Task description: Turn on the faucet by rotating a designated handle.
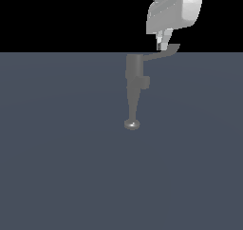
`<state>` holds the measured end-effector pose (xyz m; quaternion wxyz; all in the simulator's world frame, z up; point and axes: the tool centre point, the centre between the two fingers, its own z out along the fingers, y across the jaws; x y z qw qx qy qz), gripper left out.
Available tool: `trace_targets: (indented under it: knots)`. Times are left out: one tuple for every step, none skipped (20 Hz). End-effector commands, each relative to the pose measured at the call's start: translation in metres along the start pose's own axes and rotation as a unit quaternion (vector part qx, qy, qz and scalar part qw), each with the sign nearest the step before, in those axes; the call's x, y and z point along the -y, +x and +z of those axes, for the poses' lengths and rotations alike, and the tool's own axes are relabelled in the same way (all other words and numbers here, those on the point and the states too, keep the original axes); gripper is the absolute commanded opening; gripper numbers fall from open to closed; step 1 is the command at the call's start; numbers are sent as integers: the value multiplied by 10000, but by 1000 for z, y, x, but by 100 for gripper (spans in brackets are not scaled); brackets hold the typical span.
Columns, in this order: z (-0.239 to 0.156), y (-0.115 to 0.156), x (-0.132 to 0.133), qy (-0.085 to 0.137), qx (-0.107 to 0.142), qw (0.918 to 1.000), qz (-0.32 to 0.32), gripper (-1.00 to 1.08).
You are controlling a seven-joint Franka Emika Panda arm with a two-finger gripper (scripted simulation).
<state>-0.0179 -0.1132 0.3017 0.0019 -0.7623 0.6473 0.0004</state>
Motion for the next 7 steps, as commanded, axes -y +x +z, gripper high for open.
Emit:
trace_targets:
  knots:
    - [2, 24, 0, -8, -16, 9999, 159, -100]
    - [2, 27, 2, -8, -16, 9999, 165, -100]
    - [2, 31, 4, -9, -16, 9999, 171, -100]
    - [2, 34, 6, -9, -16, 9998, 177, -100]
    - [3, 37, 8, -10, -16, 9998, 183, -100]
    - [3, 40, 10, -10, -16, 9998, 189, -100]
    - [3, 40, 10, -10, -16, 9998, 189, -100]
